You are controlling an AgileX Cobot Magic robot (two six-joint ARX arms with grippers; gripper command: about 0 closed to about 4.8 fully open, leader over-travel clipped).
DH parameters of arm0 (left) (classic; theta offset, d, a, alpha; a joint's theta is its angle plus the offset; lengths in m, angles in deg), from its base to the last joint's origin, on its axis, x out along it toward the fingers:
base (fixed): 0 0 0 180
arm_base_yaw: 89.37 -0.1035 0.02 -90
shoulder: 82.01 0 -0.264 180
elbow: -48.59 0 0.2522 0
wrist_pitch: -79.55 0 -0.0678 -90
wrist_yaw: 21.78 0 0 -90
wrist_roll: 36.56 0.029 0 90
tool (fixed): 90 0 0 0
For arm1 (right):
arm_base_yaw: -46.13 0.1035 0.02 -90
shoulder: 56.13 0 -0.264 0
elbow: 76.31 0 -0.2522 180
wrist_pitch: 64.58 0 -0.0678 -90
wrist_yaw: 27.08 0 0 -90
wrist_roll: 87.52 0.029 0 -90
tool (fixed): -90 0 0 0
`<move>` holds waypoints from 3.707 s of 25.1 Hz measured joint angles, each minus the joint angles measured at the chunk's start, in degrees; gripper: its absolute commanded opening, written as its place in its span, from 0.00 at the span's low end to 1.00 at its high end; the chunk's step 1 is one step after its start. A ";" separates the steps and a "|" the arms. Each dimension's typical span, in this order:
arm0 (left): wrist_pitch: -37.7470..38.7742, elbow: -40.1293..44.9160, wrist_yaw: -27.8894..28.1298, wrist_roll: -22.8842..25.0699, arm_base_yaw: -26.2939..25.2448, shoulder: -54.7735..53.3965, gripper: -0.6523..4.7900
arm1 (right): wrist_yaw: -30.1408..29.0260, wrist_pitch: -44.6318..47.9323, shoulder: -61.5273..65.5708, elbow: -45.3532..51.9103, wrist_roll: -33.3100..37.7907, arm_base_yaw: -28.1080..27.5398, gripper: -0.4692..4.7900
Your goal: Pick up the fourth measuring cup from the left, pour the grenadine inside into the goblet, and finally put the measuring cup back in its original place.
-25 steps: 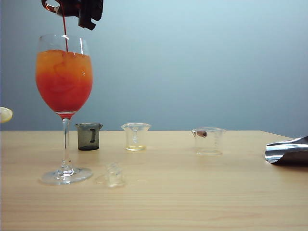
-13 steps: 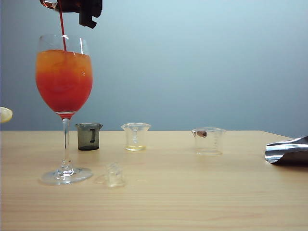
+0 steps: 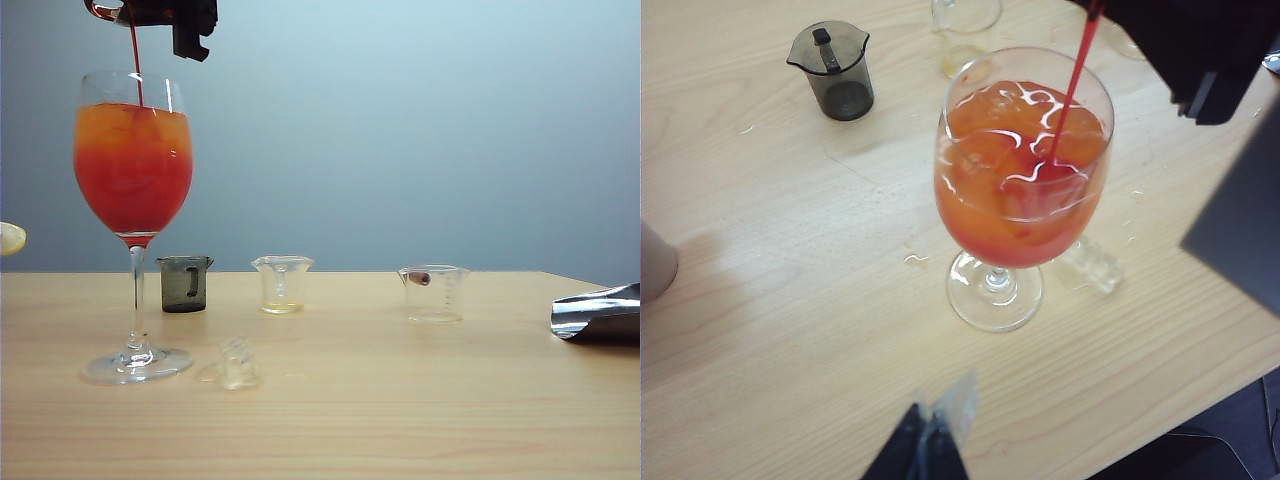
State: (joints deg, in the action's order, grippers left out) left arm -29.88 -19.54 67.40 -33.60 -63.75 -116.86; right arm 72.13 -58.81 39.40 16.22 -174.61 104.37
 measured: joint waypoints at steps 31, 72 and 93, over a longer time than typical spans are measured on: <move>0.00 0.00 0.02 0.00 0.00 0.00 0.11 | -4.72 0.04 0.00 0.00 -15.06 -0.02 0.40; 0.00 0.00 0.02 0.02 0.00 0.00 0.11 | -9.27 0.35 0.00 0.00 -30.08 -1.31 0.40; 0.00 0.00 0.00 0.02 0.00 -0.02 0.11 | -12.90 -0.24 0.00 0.00 -31.52 -1.64 0.40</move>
State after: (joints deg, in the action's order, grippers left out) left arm -29.88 -19.54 67.40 -33.58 -63.75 -116.88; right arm 59.24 -59.05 39.40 16.22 -206.13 102.73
